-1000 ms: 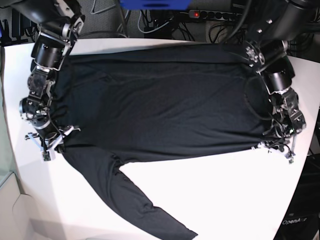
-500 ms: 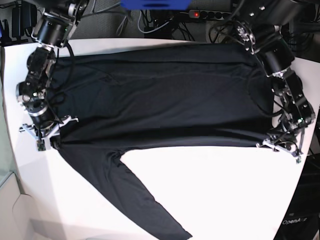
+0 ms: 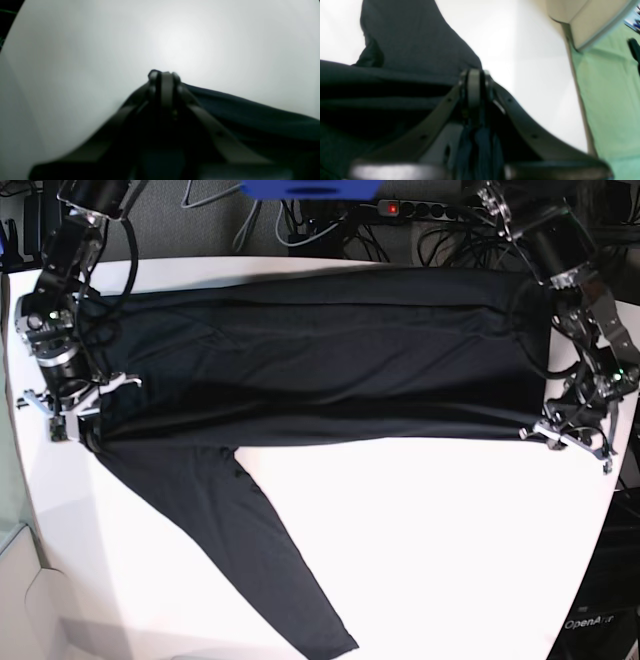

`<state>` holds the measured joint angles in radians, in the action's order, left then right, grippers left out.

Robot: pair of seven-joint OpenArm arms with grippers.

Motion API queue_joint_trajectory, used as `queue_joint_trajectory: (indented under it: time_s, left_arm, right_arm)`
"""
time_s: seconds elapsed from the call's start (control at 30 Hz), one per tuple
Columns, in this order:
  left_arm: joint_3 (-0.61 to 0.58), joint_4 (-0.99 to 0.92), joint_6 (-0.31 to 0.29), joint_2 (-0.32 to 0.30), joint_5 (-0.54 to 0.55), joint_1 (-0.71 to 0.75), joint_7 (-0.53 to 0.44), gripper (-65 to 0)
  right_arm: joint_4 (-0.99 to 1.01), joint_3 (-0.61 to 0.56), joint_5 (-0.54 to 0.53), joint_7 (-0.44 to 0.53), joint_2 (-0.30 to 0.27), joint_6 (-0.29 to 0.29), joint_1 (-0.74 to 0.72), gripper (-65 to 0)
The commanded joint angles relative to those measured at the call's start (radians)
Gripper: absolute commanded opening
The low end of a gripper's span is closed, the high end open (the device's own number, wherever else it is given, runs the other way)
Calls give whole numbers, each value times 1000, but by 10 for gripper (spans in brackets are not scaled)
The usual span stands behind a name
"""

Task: Fold the T-shirt properly
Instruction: 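Lift the side edges with both grippers and fold the shirt toward the arm bases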

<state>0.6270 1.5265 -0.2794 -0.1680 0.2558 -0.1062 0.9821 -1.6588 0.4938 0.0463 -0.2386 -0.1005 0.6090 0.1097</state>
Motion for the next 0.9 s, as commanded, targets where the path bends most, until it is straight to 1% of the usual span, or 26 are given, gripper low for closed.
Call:
queue_joint_trajectory:
  time_s: [0.0, 0.07, 0.1, 0.17, 0.2, 0.3, 0.4, 0.5, 0.63, 0.77, 0.87]
  left_arm:
    - [3, 30, 4, -15, 18, -7, -10, -650]
    - [4, 53, 4, -15, 43, 30, -2, -650]
    - [4, 68, 4, -15, 56, 55, -2, -650]
    - [4, 93, 4, -15, 76, 90, -2, -650]
    - [4, 102, 4, -15, 84, 107, -2, -650]
    - [4, 121, 4, -15, 102, 144, -2, -650]
    - [4, 131, 4, -17, 110, 182, -2, -650]
    - [4, 133, 4, -17, 133, 210, -2, -650]
    - [4, 130, 4, -49, 199, 236, -2, -650]
    - [6, 128, 4, -92, 273, 274, -2, -650]
    - [15, 122, 4, -112, 302, 294, -2, -650]
  right_arm:
    - [-22, 13, -24, 26, -12, -1, 3, -650]
    - [-21, 30, -32, 28, -12, -1, 20, -650]
    - [-21, 36, -32, 28, -12, 10, 31, -650]
    - [-21, 59, -32, 28, -6, 70, 43, -650]
    - [-21, 76, -32, 28, 0, 89, 46, -650]
    - [-22, 133, -29, 28, 45, 89, 46, -650]
    - [-21, 176, -29, 28, 52, 89, 48, -650]
    - [-22, 214, -29, 28, 81, 89, 60, -650]
    - [-28, 266, -29, 28, 104, 89, 60, -650]
    - [-27, 325, -29, 26, 110, 89, 61, -650]
    - [-22, 343, -27, 26, 121, 89, 80, -650]
